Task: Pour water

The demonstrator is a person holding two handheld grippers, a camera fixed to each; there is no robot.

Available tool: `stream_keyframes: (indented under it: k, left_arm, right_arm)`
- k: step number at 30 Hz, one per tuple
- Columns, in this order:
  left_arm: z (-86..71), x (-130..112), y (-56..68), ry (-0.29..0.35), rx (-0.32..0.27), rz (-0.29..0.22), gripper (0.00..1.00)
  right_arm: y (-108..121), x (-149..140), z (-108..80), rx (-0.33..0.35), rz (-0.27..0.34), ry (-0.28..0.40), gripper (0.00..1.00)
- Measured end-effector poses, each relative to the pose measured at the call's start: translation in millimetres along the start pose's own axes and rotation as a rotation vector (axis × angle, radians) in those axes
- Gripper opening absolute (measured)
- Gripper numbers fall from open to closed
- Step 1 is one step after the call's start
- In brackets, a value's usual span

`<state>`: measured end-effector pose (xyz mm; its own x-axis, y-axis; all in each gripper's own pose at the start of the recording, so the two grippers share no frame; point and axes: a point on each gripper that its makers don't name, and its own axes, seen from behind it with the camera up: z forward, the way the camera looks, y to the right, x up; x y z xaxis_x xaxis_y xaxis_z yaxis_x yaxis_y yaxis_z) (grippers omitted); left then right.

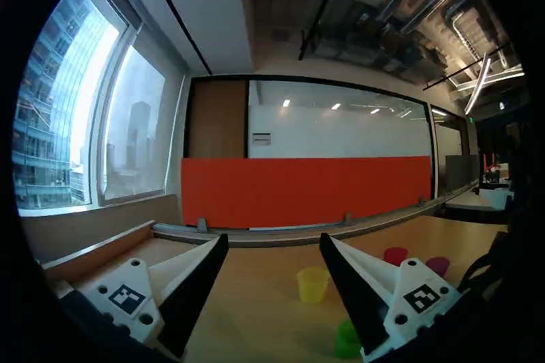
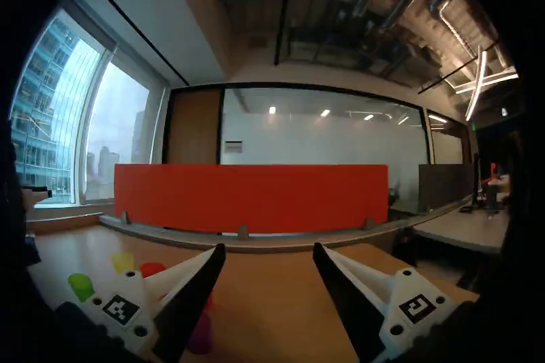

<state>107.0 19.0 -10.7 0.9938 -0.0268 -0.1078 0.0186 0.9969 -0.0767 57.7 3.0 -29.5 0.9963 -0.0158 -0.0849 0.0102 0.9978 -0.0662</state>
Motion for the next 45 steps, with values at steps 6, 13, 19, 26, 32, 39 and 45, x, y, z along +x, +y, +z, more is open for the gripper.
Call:
stream_keyframes:
  k: [6, 13, 19, 26, 32, 39, 45]
  left_arm:
    - [-1.3, -14.9, -7.3, -0.008, 0.033, 0.003, 1.00]
    - [-5.5, -37.0, -13.3, -0.017, 0.062, 0.042, 1.00]
    - [-4.3, -59.8, -11.8, -0.030, 0.061, 0.031, 1.00]
    - [-4.5, -86.9, -16.6, -0.053, 0.068, -0.019, 1.00]
    - [-3.9, -100.5, -14.6, -0.067, 0.063, -0.029, 1.00]
    - [-5.8, -108.3, -15.2, -0.072, 0.068, -0.012, 1.00]
    - [-4.5, -112.1, -16.5, -0.074, 0.074, -0.002, 1.00]
  right_arm:
    - [7.9, -5.0, -3.2, -0.023, 0.023, -0.004, 1.00]
    - [12.4, -10.1, -8.1, -0.039, 0.029, -0.010, 1.00]
    - [14.5, -17.4, -9.6, -0.054, 0.021, -0.026, 1.00]
    - [14.1, -20.2, -9.8, -0.067, 0.021, -0.029, 1.00]
    - [12.1, -24.9, -8.4, -0.068, 0.031, -0.042, 1.00]
    - [12.5, -27.6, -6.9, -0.073, 0.026, -0.048, 1.00]
    - [13.5, -27.1, -6.7, -0.076, 0.034, -0.050, 1.00]
